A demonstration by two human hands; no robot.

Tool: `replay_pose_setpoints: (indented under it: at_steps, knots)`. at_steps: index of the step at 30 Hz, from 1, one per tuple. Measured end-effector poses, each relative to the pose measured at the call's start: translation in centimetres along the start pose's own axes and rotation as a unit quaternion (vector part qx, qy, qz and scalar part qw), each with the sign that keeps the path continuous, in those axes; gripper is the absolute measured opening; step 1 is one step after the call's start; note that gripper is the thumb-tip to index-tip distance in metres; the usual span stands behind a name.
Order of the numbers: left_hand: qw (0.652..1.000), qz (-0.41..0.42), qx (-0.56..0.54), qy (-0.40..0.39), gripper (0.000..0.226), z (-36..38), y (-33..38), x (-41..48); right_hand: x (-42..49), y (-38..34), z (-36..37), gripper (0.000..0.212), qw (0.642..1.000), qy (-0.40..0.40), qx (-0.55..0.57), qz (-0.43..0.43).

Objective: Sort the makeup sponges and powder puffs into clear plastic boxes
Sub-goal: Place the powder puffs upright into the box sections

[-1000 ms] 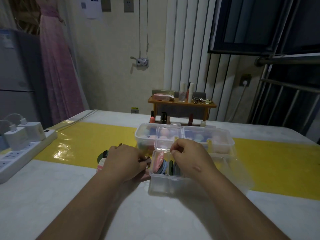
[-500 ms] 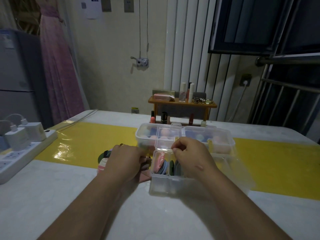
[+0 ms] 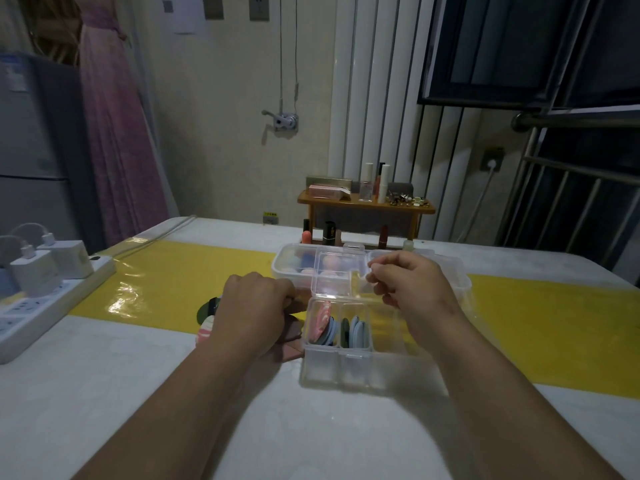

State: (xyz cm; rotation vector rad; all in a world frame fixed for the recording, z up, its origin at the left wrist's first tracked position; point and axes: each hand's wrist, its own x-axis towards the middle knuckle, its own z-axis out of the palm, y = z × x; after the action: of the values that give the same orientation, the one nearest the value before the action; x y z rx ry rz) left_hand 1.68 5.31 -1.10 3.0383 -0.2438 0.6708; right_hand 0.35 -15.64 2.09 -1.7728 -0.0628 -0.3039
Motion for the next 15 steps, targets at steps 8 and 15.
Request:
replay_pose_setpoints:
  at_steps: [8,15]
  knots:
    - [0.990,-0.035,-0.066,0.123,0.019,0.6,-0.6,0.1,0.7,0.8,-1.4,0.011,0.992,0.013,-0.104,-0.073]
    - [0.951,-0.086,-0.223,0.197,0.013,0.5,-0.4,0.0,0.8,1.4,-1.9,0.010,0.983,0.006,-0.157,-0.096]
